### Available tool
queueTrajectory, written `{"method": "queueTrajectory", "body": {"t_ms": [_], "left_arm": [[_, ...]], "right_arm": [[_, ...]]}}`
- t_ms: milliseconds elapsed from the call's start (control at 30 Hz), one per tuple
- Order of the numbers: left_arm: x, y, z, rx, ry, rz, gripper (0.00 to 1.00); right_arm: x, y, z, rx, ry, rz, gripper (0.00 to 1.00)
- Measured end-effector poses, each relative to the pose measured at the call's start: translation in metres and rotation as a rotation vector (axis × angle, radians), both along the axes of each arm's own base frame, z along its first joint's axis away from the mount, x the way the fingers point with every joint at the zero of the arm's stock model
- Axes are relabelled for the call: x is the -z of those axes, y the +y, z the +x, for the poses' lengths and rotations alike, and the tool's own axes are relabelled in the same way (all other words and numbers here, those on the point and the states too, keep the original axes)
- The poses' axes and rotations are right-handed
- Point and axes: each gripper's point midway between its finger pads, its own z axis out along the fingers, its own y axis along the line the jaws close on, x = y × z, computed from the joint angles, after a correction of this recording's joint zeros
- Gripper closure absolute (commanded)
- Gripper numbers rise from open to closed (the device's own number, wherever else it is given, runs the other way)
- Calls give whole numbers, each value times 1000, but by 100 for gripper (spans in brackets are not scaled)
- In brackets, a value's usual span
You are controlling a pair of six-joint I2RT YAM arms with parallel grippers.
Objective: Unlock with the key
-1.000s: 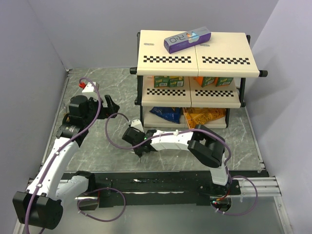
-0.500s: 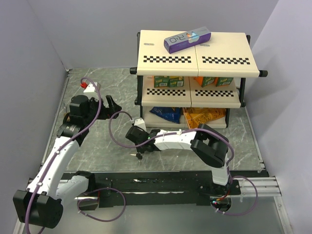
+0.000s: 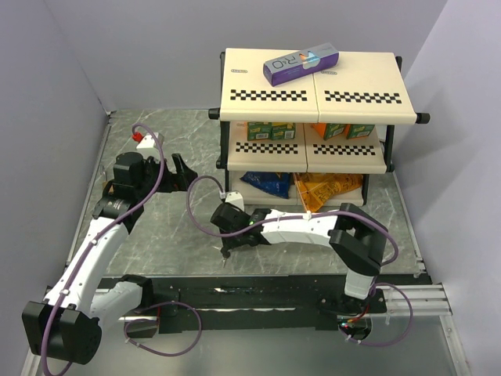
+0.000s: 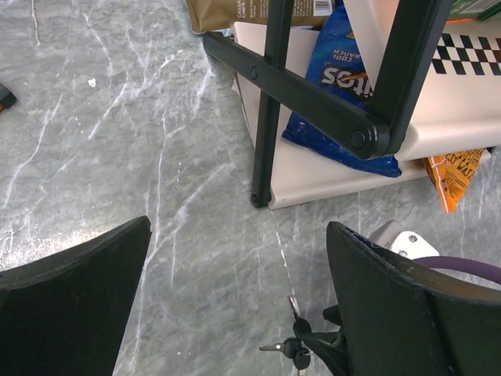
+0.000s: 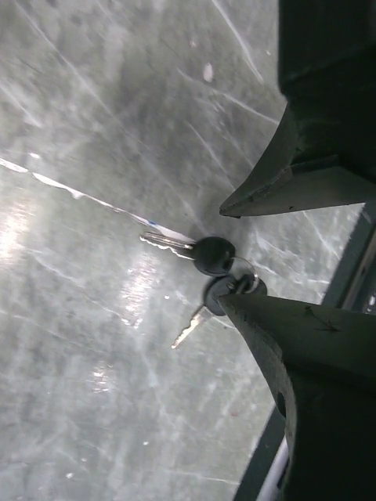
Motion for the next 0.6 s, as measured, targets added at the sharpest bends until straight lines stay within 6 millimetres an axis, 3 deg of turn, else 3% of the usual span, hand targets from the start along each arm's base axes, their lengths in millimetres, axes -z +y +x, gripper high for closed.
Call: {"method": "queueTrajectory", "body": {"t_ms": [400, 600], "left_arm": [[0, -2, -1, 11, 1, -5, 1], [0, -3, -1, 17, 1, -7, 1]], "right_arm": [[17, 6, -31, -1, 131, 66, 50], [18, 11, -27, 8, 137, 94, 50]]}}
